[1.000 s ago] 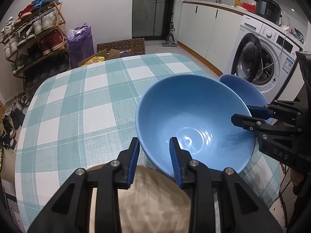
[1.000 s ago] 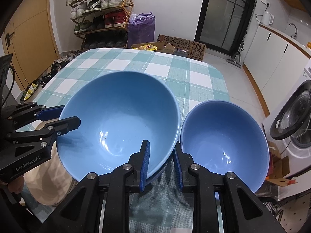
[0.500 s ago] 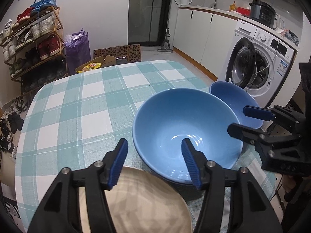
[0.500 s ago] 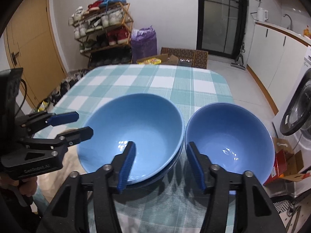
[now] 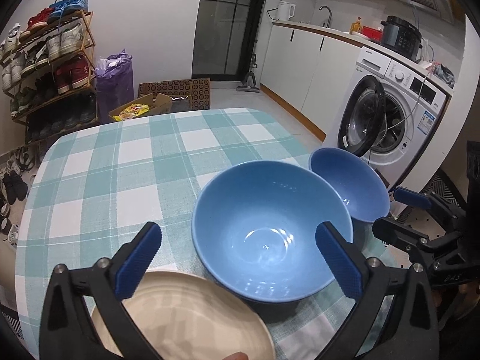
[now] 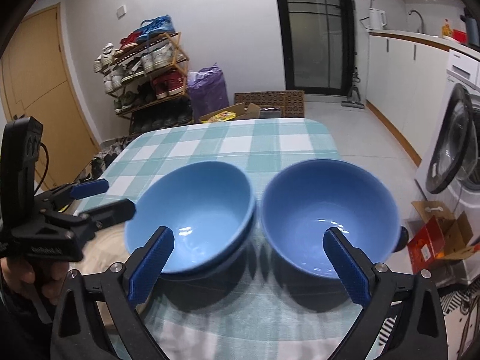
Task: Organize plates and bowls
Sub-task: 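Move both tools to the remaining blue bowl and close on its rim, then lift the blue bowl with both grippers and carry it to the bowl stack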
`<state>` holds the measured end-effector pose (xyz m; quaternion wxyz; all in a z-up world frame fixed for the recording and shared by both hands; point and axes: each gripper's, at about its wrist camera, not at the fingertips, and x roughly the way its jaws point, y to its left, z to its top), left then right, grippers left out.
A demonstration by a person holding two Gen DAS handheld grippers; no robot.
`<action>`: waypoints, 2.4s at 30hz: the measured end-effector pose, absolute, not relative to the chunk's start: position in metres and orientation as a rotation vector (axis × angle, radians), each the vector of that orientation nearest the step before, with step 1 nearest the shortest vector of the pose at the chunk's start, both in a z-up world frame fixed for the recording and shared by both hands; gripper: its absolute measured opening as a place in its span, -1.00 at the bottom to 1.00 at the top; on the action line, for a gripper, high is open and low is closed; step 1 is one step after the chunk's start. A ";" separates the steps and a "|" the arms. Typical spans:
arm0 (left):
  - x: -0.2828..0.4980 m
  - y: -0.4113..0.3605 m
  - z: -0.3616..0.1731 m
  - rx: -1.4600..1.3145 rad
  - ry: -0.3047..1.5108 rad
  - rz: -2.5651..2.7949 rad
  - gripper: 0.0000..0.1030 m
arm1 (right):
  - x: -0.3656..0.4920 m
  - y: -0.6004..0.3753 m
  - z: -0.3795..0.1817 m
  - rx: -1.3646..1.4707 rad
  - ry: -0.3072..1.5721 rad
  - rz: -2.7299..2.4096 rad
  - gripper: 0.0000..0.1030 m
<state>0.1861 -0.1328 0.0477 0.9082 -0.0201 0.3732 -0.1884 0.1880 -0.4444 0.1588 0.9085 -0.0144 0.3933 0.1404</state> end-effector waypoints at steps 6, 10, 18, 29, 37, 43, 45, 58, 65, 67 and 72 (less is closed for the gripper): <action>0.190 -0.149 0.056 0.002 0.748 -0.404 1.00 | 0.182 -0.474 0.163 0.030 0.790 0.245 0.98; 0.194 -0.163 0.060 0.024 0.742 -0.423 1.00 | 0.181 -0.493 0.168 0.053 0.777 0.199 0.98; 0.206 -0.191 0.064 0.047 0.746 -0.481 1.00 | 0.180 -0.533 0.171 0.149 0.776 0.111 0.98; 0.223 -0.225 0.068 0.092 0.753 -0.533 1.00 | 0.187 -0.555 0.163 0.223 0.789 0.069 0.98; 0.243 -0.251 0.058 0.147 0.793 -0.577 0.98 | 0.197 -0.567 0.149 0.273 0.807 0.023 0.98; 0.252 -0.268 0.052 0.189 0.810 -0.616 0.94 | 0.203 -0.576 0.138 0.296 0.827 0.004 0.98; 0.253 -0.273 0.051 0.207 0.807 -0.626 0.91 | 0.204 -0.576 0.135 0.297 0.831 -0.001 0.98; 0.276 -0.306 0.036 0.279 0.877 -0.659 0.21 | 0.211 -0.584 0.119 0.327 0.847 -0.002 0.93; 0.282 -0.316 0.028 0.297 0.915 -0.663 0.08 | 0.215 -0.579 0.110 0.326 0.881 0.030 0.59; 0.283 -0.318 0.026 0.299 0.928 -0.665 0.01 | 0.216 -0.577 0.108 0.333 0.891 0.044 0.48; 0.287 -0.322 0.020 0.308 0.969 -0.661 -0.09 | 0.217 -0.572 0.105 0.328 0.899 0.060 0.41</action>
